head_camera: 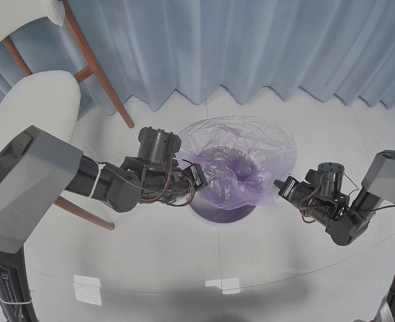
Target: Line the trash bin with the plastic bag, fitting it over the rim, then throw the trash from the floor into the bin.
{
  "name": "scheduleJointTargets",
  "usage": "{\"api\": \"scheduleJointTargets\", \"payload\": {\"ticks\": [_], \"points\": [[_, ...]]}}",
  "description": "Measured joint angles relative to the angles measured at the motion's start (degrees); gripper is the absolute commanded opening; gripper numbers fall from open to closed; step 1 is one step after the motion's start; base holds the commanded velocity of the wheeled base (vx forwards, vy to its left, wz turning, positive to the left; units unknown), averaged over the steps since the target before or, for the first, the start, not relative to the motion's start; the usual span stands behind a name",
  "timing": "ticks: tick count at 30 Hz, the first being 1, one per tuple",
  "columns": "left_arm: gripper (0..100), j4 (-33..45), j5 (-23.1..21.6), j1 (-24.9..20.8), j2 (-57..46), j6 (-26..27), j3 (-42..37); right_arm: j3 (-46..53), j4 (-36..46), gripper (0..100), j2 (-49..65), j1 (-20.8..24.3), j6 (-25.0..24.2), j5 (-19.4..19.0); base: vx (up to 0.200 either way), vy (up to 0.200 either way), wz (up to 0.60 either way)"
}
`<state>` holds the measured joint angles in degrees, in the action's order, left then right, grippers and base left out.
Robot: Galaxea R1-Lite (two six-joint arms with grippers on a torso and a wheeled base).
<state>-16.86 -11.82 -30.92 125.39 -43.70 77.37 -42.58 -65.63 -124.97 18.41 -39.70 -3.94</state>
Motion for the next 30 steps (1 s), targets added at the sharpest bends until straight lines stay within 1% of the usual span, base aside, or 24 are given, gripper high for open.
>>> {"api": "scheduleJointTargets", "payload": {"ticks": [6, 9, 13, 16, 21, 26, 30], "points": [[0, 5.1, 4.1, 0.1, -3.2, 0.9, -2.0, 7.4, -0.7, 0, 3.1, 0.6, 0.2, 0.0, 0.0, 0.0, 0.0], [0, 7.4, 6.1, 0.5, -4.6, 4.1, -4.7, 10.8, -2.5, 0, 3.7, 0.8, 0.3, 0.0, 0.0, 0.0, 0.0], [0, 8.4, 7.7, 1.1, -5.3, 9.3, -9.0, 13.5, -5.0, 0, 3.0, 1.4, 0.4, -0.1, 0.0, 0.0, 0.0], [0, 8.5, 8.2, 1.5, -5.0, 10.5, -10.7, 14.1, -6.4, 0, 1.3, 1.7, 1.0, -0.1, 0.0, 0.0, 0.0], [0, 8.0, 8.8, 1.8, -3.4, 11.2, -11.8, 13.0, -7.4, 0, -2.3, 2.5, 4.3, 0.0, 0.0, 0.0, 0.0], [0, 8.0, 9.4, 1.9, -2.4, 11.8, -12.6, 12.0, -7.8, 0, -5.0, 3.9, 4.8, 0.2, 0.0, 0.0, 0.0], [0, 7.9, 10.6, 3.4, -1.2, 15.3, -13.0, 9.5, -8.4, 0, -7.2, 4.5, 5.7, 1.0, 0.0, 0.0, 0.0]]}}
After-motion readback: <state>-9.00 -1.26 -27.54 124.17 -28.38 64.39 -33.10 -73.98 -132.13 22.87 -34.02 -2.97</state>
